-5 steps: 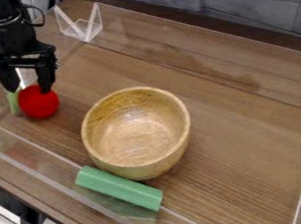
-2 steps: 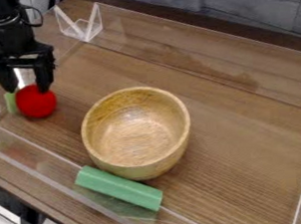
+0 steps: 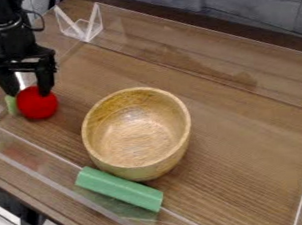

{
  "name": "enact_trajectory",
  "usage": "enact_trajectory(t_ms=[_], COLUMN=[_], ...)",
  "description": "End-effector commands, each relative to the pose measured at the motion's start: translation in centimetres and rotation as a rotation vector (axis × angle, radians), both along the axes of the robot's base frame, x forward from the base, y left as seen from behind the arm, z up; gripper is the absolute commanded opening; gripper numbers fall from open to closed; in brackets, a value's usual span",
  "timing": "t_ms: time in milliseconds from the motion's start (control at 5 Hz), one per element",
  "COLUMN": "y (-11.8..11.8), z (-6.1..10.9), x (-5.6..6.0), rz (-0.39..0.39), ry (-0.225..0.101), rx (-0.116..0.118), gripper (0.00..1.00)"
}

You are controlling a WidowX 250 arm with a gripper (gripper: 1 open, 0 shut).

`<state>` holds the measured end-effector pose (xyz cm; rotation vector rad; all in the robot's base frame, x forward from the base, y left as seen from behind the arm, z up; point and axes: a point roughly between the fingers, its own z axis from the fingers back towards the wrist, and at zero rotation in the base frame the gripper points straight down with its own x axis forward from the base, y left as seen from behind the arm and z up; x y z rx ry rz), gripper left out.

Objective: Move the red fruit to the right

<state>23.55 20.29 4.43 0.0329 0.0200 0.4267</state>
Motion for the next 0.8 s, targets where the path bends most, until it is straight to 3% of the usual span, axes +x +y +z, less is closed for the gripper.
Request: enact_trajectory(t_ms=[0,200,400,600], y=[0.4,0.3,0.0,-0.9], z=[0.1,-0.6,0.3,2.6], x=[0.5,0.5,0.6,1.0], rz=[0.000,0.004,0.003,-0.002], ry=[-0.011,0.001,-0.005,-0.029], rx=[0.038,0.042,0.041,0.034], gripper=[1.00,0.00,0.00,0.00])
